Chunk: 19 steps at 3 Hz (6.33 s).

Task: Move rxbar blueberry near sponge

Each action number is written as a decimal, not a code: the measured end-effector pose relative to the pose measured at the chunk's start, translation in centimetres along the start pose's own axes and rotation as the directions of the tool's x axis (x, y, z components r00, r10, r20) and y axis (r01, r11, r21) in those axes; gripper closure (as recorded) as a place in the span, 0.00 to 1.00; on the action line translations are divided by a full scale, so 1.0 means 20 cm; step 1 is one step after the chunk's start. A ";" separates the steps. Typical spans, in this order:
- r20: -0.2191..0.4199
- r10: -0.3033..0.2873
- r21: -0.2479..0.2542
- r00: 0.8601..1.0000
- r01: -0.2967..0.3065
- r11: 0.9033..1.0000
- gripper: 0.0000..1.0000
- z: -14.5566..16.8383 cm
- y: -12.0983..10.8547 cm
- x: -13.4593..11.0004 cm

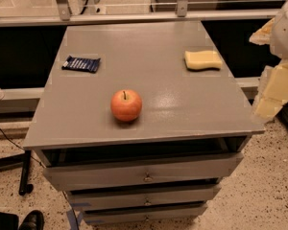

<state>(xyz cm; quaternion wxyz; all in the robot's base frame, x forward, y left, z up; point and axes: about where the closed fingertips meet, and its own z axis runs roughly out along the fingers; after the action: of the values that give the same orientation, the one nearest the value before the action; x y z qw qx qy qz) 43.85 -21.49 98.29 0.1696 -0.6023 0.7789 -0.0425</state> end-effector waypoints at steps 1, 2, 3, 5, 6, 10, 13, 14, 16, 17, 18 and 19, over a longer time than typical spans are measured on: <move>0.000 0.000 0.000 1.000 0.000 1.000 0.00 0.00 0.00 0.00; 0.050 -0.032 0.019 0.998 0.031 0.999 0.00 0.06 -0.09 -0.11; 0.144 -0.083 0.036 0.986 0.079 0.996 0.00 0.16 -0.26 -0.34; 0.320 -0.181 0.090 0.930 0.160 0.983 0.00 0.30 -0.51 -0.92; 0.414 -0.154 0.097 0.897 0.125 0.987 0.00 0.40 -0.52 -1.26; 0.620 0.026 0.000 0.784 -0.034 0.999 0.00 0.80 -0.61 -1.61; 0.610 0.188 -0.197 0.769 -0.082 0.977 0.00 1.30 -0.61 -1.94; 0.619 0.210 -0.227 0.757 -0.084 0.970 0.00 1.36 -0.60 -2.01; 0.623 0.241 -0.260 0.744 -0.094 0.961 0.39 1.42 -0.58 -2.07; 0.620 0.255 -0.270 0.742 -0.103 0.957 0.63 1.44 -0.57 -2.06; 0.616 0.261 -0.270 0.744 -0.111 0.956 0.86 1.44 -0.58 -2.04; 0.609 0.235 -0.235 0.758 -0.110 0.966 1.00 1.39 -0.64 -1.97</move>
Offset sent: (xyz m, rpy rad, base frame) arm 0.0691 0.0441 -0.0106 0.0862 -0.0757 0.1024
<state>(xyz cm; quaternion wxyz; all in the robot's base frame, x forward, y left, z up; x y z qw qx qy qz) 73.05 16.44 84.07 0.3676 -0.5198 0.7294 0.2504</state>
